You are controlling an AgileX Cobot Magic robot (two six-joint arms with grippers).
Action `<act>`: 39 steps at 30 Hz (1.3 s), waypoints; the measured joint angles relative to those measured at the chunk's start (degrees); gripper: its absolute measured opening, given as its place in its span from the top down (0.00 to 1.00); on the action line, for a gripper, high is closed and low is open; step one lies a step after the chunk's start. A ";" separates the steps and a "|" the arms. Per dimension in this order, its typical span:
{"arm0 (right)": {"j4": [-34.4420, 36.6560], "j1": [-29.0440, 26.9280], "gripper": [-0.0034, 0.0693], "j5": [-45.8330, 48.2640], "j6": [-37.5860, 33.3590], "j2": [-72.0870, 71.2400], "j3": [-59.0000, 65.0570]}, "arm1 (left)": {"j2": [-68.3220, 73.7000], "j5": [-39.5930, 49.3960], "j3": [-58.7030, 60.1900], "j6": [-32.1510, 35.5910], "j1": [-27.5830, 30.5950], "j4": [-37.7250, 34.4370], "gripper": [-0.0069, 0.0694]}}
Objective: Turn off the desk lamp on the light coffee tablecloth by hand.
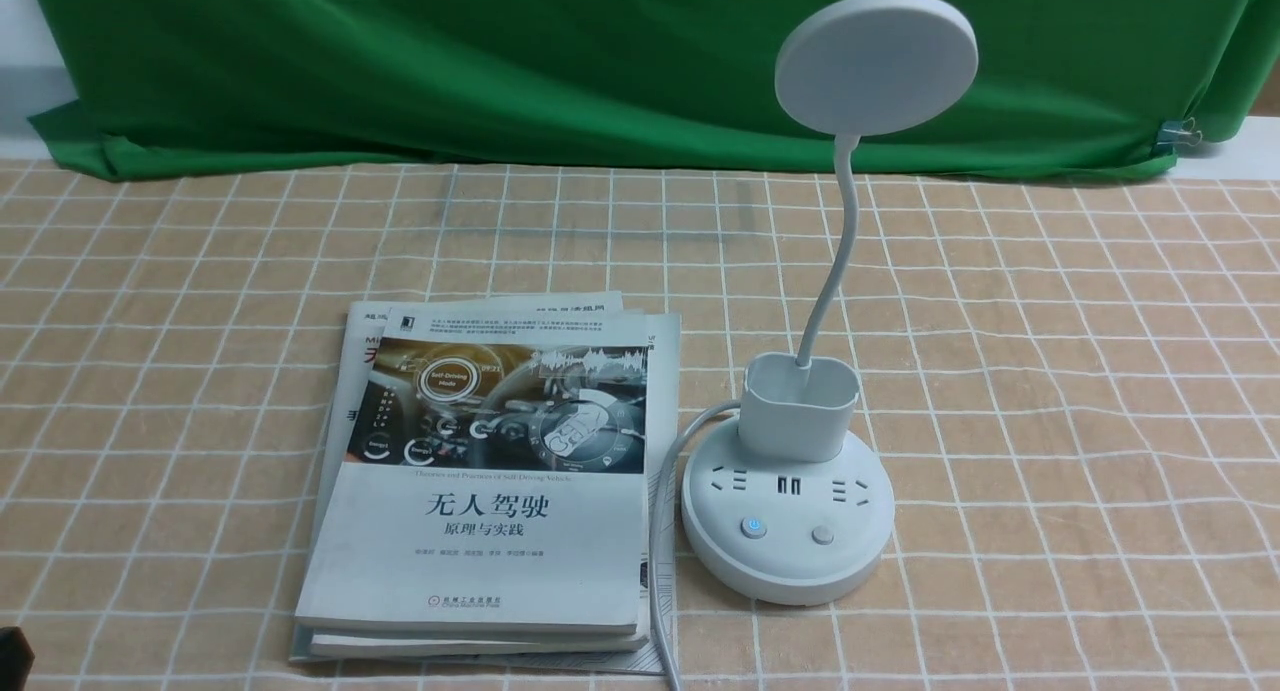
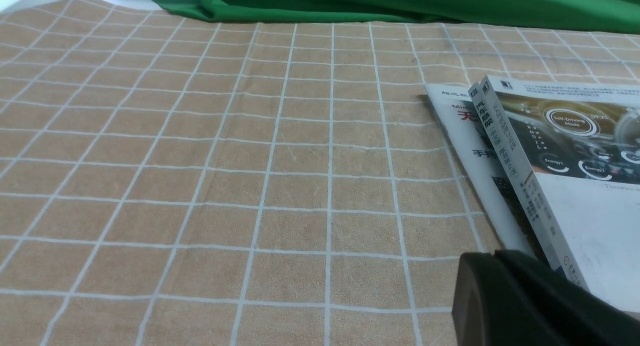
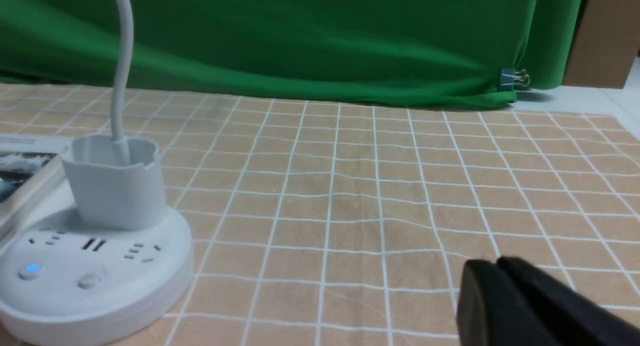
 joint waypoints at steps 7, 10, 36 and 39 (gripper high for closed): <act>0.00 0.11 0.92 0.43 0.87 0.00 0.00 | 0.00 0.00 0.00 0.00 0.00 0.00 0.90; 0.00 1.14 0.92 0.58 1.12 0.00 0.00 | 0.00 0.00 0.00 0.00 0.00 0.00 0.90; 0.00 1.68 0.83 0.93 1.39 -0.02 0.00 | 0.00 0.00 0.00 0.00 0.00 0.00 0.90; 0.00 1.68 0.82 0.93 1.39 -0.02 0.00 | 0.00 0.00 0.00 0.00 0.00 0.00 0.90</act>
